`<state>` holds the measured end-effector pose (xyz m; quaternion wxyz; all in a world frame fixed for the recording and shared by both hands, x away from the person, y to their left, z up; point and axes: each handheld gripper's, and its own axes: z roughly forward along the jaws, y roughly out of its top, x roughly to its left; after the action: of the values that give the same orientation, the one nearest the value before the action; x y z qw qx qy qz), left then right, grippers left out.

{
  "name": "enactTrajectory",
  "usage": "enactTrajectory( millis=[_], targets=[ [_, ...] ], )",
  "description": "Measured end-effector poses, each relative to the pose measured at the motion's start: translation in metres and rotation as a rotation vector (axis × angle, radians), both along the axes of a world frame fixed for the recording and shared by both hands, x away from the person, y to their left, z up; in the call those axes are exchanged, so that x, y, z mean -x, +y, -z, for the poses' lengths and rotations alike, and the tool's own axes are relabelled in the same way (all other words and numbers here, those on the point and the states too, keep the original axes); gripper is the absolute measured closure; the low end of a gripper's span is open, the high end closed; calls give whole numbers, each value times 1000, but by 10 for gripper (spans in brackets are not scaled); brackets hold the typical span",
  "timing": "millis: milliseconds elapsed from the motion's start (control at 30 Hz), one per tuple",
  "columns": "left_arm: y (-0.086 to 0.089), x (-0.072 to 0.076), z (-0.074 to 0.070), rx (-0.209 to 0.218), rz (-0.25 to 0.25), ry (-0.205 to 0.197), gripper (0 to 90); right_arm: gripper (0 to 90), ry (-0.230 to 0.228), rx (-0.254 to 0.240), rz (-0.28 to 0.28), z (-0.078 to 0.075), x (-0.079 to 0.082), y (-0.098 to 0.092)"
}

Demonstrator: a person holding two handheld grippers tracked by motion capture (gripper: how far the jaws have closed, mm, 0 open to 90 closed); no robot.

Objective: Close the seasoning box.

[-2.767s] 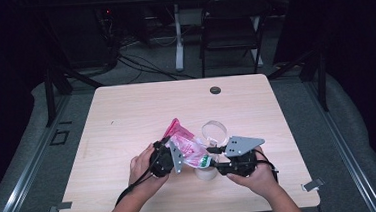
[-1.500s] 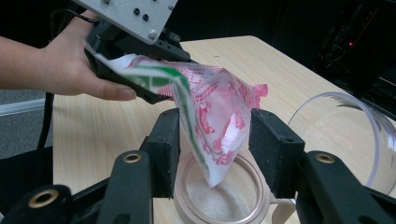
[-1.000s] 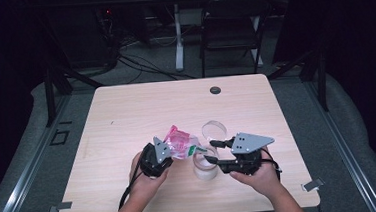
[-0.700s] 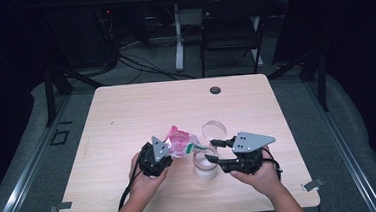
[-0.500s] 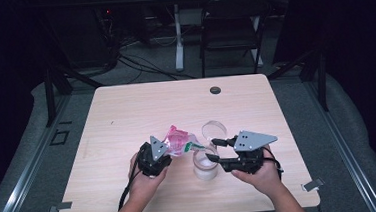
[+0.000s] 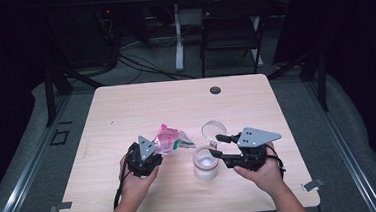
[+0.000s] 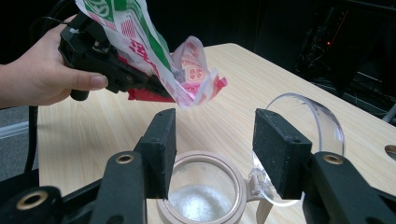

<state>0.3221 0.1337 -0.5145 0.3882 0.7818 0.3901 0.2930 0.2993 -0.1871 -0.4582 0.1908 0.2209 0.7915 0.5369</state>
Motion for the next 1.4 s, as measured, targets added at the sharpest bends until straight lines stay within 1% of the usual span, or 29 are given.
enactTrajectory(
  millis=[167,300,467,567,700,767,900,933,1033,1100,1167,1200,1233,1300,1367,1400],
  targets=[
    [16,1,0,10,-39,-1,651,503,4,-1,-2,0,0,0],
    [33,3,0,24,-86,-1,652,503,2,-3,1,0,0,0],
    [56,5,4,22,-142,5,652,507,0,-4,11,0,-1,-2],
    [69,7,6,19,-174,9,651,507,-4,-5,29,0,-2,-3],
    [85,9,8,19,-219,17,651,507,5,-7,41,1,-3,-5],
    [92,10,9,20,-238,14,652,508,6,-14,43,1,-3,-5],
    [102,12,11,24,-271,17,652,511,12,-22,46,2,-4,-5],
    [104,12,11,24,-277,12,652,511,14,-22,45,2,-4,-5],
    [109,12,13,24,-296,16,652,511,14,-23,43,3,-4,-4],
    [112,12,14,17,-312,14,652,511,15,-18,43,3,-5,-4],
    [114,12,16,-3,-333,8,651,510,15,-16,47,3,-5,-4],
    [116,12,17,-10,-342,11,651,511,15,-17,48,3,-5,-4],
    [118,12,19,-14,-354,6,651,511,16,-15,48,4,-5,-4],
    [121,11,22,-15,-371,17,651,511,18,-17,47,4,-6,-4],
    [124,11,24,-28,-395,14,651,511,19,-16,47,5,-6,-3],
    [125,11,25,-27,-401,12,650,510,21,-11,47,5,-6,-3]
  ],
)
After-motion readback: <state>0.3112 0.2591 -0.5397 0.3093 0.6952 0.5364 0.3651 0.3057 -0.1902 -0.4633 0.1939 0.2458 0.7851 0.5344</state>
